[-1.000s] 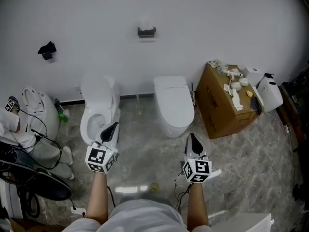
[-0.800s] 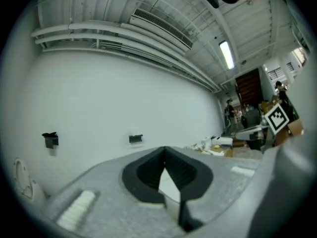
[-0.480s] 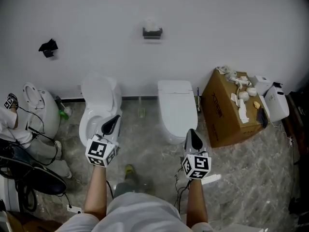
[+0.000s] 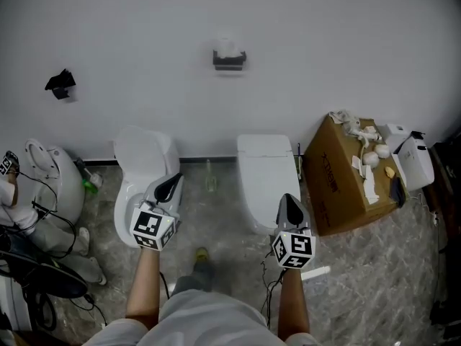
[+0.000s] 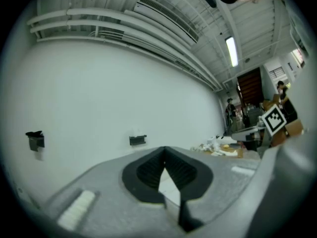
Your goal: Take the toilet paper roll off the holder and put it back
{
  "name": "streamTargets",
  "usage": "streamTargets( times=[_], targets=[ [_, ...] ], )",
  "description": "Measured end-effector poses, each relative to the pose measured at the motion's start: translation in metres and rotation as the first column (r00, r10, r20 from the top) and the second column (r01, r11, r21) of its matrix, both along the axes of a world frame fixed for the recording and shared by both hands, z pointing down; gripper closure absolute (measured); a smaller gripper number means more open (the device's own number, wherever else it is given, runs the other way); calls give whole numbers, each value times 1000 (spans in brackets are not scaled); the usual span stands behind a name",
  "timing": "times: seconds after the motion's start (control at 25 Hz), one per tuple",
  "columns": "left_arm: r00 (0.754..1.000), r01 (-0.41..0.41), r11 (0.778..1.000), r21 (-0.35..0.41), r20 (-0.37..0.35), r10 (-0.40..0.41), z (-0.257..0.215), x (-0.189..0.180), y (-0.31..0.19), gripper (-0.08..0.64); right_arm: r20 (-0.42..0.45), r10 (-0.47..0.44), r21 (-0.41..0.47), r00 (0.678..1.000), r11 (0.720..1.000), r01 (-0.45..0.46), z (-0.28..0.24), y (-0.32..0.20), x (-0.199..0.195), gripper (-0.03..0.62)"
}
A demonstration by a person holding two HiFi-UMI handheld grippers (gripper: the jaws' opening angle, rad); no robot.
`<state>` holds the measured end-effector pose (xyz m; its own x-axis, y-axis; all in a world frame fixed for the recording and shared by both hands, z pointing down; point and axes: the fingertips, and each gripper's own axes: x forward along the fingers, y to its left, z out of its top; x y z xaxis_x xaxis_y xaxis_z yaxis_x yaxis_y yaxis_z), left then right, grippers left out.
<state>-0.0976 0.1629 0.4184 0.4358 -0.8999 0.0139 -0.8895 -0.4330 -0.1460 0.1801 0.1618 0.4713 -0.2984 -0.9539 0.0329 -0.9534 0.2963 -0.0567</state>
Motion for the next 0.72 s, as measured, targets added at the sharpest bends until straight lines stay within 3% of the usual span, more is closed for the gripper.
streamTargets(
  times=[0.36,0.72],
  targets=[
    [999,-53,999,-9,-13,53,-11,-67,-154,560,-11,46,11,999,999,-46,-22,-148,-72,591],
    [996,-78,997,-19,-36,77,-7,-96,-249,560,-36,81,15,996,997,-80,-25,-237,-99,591]
  ],
)
